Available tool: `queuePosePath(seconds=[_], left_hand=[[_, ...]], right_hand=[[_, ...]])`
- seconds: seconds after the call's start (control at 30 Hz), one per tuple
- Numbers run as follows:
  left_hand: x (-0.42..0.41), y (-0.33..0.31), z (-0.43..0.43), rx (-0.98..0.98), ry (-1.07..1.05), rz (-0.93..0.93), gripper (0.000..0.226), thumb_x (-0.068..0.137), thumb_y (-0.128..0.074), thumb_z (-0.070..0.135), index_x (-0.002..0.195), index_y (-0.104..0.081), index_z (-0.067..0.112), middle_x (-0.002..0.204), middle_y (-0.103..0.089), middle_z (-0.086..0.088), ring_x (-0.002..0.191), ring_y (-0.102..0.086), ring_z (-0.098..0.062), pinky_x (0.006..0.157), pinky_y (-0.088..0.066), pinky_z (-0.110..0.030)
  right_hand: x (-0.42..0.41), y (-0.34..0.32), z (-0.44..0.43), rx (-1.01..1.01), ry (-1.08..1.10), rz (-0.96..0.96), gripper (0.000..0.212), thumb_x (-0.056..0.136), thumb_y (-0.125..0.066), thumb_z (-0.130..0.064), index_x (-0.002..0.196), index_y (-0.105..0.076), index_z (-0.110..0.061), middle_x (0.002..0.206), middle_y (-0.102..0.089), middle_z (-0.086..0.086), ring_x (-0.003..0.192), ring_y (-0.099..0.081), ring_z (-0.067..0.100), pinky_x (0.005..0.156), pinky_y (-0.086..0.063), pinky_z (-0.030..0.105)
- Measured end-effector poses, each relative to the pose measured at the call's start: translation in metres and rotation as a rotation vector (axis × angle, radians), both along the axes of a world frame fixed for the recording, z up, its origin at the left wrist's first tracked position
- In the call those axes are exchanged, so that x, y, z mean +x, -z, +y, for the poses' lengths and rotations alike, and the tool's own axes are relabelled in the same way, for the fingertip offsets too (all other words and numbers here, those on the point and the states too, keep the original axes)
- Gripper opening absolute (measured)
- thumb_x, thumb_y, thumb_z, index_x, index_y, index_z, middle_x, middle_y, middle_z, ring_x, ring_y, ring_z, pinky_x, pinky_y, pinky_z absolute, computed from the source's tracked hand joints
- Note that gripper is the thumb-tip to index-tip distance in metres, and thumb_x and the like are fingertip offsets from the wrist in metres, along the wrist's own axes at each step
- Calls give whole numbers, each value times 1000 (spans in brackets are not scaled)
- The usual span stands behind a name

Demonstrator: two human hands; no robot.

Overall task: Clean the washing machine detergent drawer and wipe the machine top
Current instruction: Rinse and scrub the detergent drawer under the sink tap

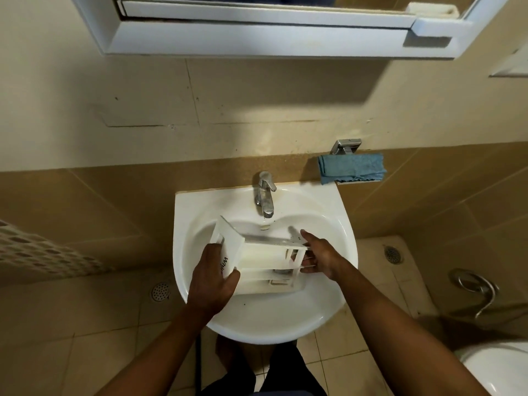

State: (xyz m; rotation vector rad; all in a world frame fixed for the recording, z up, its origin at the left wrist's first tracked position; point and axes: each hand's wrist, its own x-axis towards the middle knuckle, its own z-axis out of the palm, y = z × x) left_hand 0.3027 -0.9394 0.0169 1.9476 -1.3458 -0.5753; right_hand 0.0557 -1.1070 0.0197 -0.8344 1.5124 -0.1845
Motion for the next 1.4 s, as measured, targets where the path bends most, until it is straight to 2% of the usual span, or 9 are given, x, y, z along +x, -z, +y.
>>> queuePosePath(seconds=[0.23,0.4,0.47,0.6,0.77,1.07,1.23,1.33,1.4], left_hand=[[17,1,16,-105,254,-6,61,83,-76,43,130,-50,14,118,-51,6,108,-54,-13,87,-52,-30],[32,-9,27,-167,413,-125,91,69,-83,69,140,-56,19,142,-49,10,133,-47,-12,106,-45,-30],[34,-12,29,-150,484,-155,102,64,-82,75,146,-53,21,150,-46,9,140,-43,-14,111,-42,-33],[29,-9,34,-144,538,-177,99,70,-80,72,152,-45,27,161,-35,8,150,-31,-14,117,-37,-37],[24,-5,34,-227,544,-193,87,77,-84,56,147,-52,15,160,-39,-7,151,-32,-28,113,-43,-51],[27,-8,26,-224,558,-185,86,79,-83,52,148,-51,12,162,-34,-10,153,-26,-32,115,-38,-55],[27,-6,19,-200,494,-214,76,79,-77,64,134,-64,14,137,-59,0,127,-55,-20,106,-44,-46],[25,-5,5,-143,272,-133,51,89,-59,68,91,-67,18,85,-61,8,81,-58,-10,76,-48,-35],[20,-5,-8,-67,147,-12,52,93,-47,71,79,-52,21,73,-51,9,69,-52,-9,63,-44,-33]], right_hand=[[-25,-11,12,-280,-27,-221,20,88,-80,-27,85,-71,-9,95,-72,4,93,-68,19,88,-57,36],[-55,-4,22,-462,-92,-356,50,75,-90,-25,89,-64,16,129,-70,8,128,-61,22,105,-47,38],[-59,-3,25,-457,-51,-455,60,65,-96,-30,85,-64,17,134,-66,11,131,-59,24,109,-46,37],[-59,-7,28,-376,21,-603,30,62,-96,-14,80,-76,0,141,-61,17,136,-54,29,112,-46,36],[-56,-9,27,-375,34,-708,23,65,-92,-8,83,-79,-3,146,-57,16,140,-51,29,115,-43,39],[-54,-15,24,-355,72,-712,16,66,-83,-1,81,-82,-5,141,-62,11,136,-55,24,109,-48,35],[-47,-20,11,-324,125,-445,29,62,-94,-17,85,-80,-8,122,-73,11,119,-67,27,106,-51,39],[-31,-24,-7,-337,71,-81,23,75,-90,-29,80,-76,-11,86,-72,6,79,-66,23,76,-54,36],[-22,-22,-20,-319,50,30,28,81,-86,-30,79,-69,-7,77,-63,12,63,-57,22,63,-50,33]])
